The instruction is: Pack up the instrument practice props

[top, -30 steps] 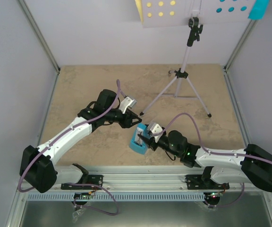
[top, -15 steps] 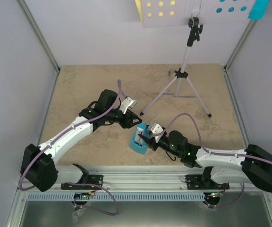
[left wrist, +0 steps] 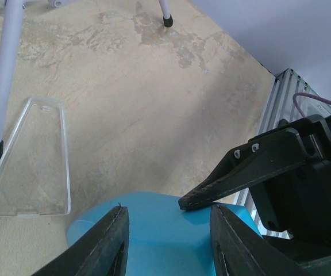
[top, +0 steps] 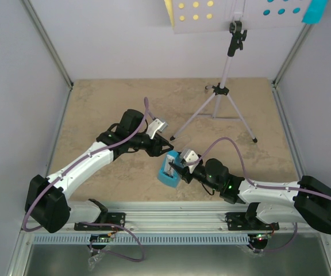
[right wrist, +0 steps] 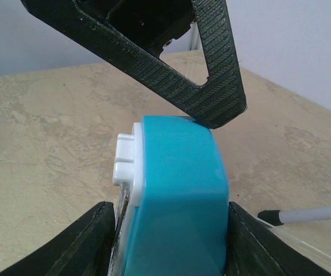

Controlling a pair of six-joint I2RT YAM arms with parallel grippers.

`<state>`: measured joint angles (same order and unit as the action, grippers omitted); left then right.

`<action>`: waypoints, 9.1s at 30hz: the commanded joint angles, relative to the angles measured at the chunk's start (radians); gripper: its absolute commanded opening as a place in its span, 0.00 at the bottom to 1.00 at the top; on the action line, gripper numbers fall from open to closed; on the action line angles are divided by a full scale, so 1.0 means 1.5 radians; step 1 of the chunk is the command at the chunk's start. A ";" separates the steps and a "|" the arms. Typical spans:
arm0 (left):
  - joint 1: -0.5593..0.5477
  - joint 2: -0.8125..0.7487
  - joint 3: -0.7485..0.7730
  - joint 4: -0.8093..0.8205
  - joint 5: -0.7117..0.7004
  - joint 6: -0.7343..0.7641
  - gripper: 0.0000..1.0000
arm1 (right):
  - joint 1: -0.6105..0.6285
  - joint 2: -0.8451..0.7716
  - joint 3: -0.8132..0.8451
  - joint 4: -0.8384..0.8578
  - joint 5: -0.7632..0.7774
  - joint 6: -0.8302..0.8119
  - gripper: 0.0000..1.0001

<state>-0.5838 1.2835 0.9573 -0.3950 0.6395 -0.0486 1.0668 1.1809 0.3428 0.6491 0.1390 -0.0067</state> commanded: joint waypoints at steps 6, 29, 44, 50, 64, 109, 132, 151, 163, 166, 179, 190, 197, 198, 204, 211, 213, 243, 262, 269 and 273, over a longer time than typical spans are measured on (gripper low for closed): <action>-0.007 0.002 0.000 -0.008 0.016 0.003 0.41 | -0.011 0.002 0.000 -0.016 -0.007 0.002 0.53; -0.009 0.001 0.001 -0.009 0.016 0.004 0.41 | -0.027 0.031 0.025 -0.033 -0.031 0.002 0.55; -0.008 -0.001 0.002 -0.010 0.003 0.003 0.45 | -0.036 0.035 0.036 -0.038 -0.035 0.002 0.67; -0.009 -0.003 0.001 -0.010 -0.002 0.004 0.46 | -0.038 0.035 0.042 -0.039 -0.034 -0.002 0.72; -0.008 -0.027 0.003 -0.010 -0.052 0.006 0.59 | -0.043 -0.003 0.027 -0.033 -0.061 -0.017 0.98; -0.229 -0.202 -0.323 0.279 -0.373 -0.182 0.91 | -0.310 -0.343 -0.114 -0.109 -0.028 0.146 0.98; -0.229 -0.169 -0.316 0.283 -0.366 -0.161 0.46 | -0.325 -0.338 -0.116 -0.107 -0.049 0.156 0.98; -0.314 -0.092 -0.308 0.393 -0.273 -0.240 0.70 | -0.326 -0.336 -0.089 -0.167 0.007 0.171 0.98; -0.339 -0.238 -0.252 0.278 -0.413 -0.303 0.99 | -0.326 -0.303 -0.074 -0.182 0.019 0.192 0.98; -0.280 -0.286 -0.237 0.190 -0.438 -0.318 0.99 | -0.326 -0.296 -0.070 -0.187 0.020 0.195 0.98; -0.091 0.004 -0.205 0.261 -0.471 -0.174 0.84 | -0.326 -0.320 -0.083 -0.184 0.042 0.197 0.98; -0.061 0.224 -0.102 0.309 -0.410 -0.065 0.63 | -0.326 -0.297 -0.079 -0.164 0.000 0.199 0.98; -0.061 0.311 -0.057 0.287 -0.386 -0.042 0.46 | -0.326 -0.296 -0.079 -0.162 -0.007 0.198 0.98; -0.061 0.317 -0.056 0.286 -0.384 -0.041 0.44 | -0.326 -0.295 -0.079 -0.161 -0.008 0.198 0.98; -0.061 0.321 -0.066 0.295 -0.363 -0.020 0.30 | -0.326 -0.282 -0.076 -0.158 -0.018 0.200 0.98; -0.061 0.315 -0.062 0.287 -0.394 0.002 0.30 | -0.326 -0.280 -0.080 -0.149 -0.023 0.199 0.98; -0.061 0.292 -0.072 0.296 -0.413 0.003 0.33 | -0.326 -0.279 -0.080 -0.149 -0.023 0.198 0.98; -0.019 0.369 -0.012 0.276 -0.287 0.031 0.50 | -0.326 -0.279 -0.080 -0.137 -0.065 0.191 0.98; -0.023 0.360 -0.039 0.289 -0.315 0.031 0.17 | -0.326 -0.264 -0.080 -0.131 -0.068 0.190 0.98; -0.051 0.345 -0.046 0.282 -0.323 0.031 0.02 | -0.326 -0.267 -0.080 -0.131 -0.068 0.190 0.98; -0.071 0.326 -0.048 0.277 -0.337 0.029 0.00 | -0.326 -0.268 -0.080 -0.131 -0.069 0.190 0.98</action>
<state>-0.6613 1.8210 0.9001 0.0380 0.1627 -0.0109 0.5846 0.7837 0.2111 0.4271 0.0479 0.2844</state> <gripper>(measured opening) 0.044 0.976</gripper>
